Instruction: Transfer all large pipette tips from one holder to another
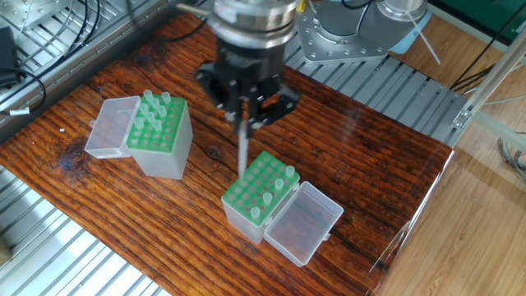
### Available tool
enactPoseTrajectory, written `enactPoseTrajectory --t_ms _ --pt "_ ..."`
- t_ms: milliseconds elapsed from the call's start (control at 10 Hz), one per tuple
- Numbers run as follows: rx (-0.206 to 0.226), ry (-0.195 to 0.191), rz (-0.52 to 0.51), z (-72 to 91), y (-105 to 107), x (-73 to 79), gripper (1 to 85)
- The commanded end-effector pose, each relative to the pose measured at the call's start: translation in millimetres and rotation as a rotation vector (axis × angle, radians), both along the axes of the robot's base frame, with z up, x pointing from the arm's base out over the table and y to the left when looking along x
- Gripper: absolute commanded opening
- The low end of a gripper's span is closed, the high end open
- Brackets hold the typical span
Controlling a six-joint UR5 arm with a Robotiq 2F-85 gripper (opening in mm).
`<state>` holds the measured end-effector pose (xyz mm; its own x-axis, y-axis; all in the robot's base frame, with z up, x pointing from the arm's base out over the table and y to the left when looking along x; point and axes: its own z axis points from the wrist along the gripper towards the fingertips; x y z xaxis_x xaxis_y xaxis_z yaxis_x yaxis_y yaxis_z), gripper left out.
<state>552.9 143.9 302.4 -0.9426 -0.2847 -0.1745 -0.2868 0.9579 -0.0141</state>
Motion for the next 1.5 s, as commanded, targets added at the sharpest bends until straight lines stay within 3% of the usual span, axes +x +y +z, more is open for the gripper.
enactPoseTrajectory --t_ms 0,300,600,800,900,1400 --pt "0.018 0.001 -0.032 -0.4 14 -41.9 1.0" --pt "0.052 -0.015 -0.034 -1.0 35 -43.4 1.0" --pt "0.032 -0.053 -0.046 -26.6 37 -55.8 1.0" --pt "0.015 -0.065 -0.038 -28.1 31 -54.6 1.0" --pt "0.003 -0.056 -0.038 -29.7 27 -57.3 1.0" --pt "0.026 -0.026 -0.042 -37.6 30 -68.8 1.0"
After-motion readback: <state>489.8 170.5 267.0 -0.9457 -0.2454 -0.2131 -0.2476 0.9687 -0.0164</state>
